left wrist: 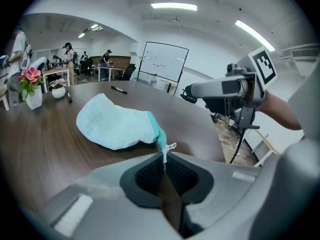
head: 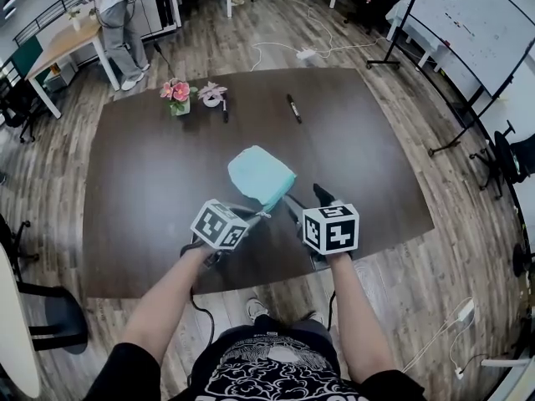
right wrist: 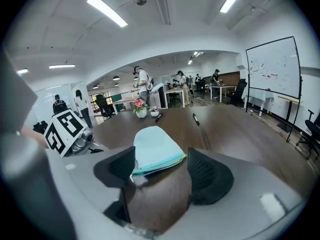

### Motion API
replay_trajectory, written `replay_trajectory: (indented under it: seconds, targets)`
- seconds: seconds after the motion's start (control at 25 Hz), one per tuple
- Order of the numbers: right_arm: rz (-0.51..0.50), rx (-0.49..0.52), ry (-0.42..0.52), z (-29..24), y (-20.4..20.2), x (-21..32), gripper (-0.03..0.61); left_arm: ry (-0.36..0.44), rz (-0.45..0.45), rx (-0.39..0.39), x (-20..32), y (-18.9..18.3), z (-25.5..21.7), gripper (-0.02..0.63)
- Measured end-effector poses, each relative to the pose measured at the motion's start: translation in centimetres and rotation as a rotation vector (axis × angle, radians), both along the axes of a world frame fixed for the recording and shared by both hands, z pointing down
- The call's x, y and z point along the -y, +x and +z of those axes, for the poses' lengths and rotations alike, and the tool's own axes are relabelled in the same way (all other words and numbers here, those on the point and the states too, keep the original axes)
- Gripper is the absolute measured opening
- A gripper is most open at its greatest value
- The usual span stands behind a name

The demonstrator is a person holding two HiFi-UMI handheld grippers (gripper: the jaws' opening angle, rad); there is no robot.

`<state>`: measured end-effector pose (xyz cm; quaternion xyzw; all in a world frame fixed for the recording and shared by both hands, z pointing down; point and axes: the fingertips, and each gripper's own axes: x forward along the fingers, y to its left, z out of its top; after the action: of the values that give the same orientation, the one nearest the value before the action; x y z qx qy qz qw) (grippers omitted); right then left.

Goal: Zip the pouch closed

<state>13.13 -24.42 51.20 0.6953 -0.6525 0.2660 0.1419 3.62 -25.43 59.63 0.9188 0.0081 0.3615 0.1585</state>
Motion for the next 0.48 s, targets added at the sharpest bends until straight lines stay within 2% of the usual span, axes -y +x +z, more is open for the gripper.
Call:
replay_trajectory:
  seconds: [0.2,0.48]
  targets:
    - [-0.031,0.002,0.011,-0.6,-0.3,0.3,0.327,-0.070,-0.071,-0.040,0.6,0.0,-1.6,0.021]
    - [-0.104,0.022,0.044,-1.2,-0.5,1.1,0.327,-0.081,-0.126,-0.038,1.2,-0.2,-2.2,0.021]
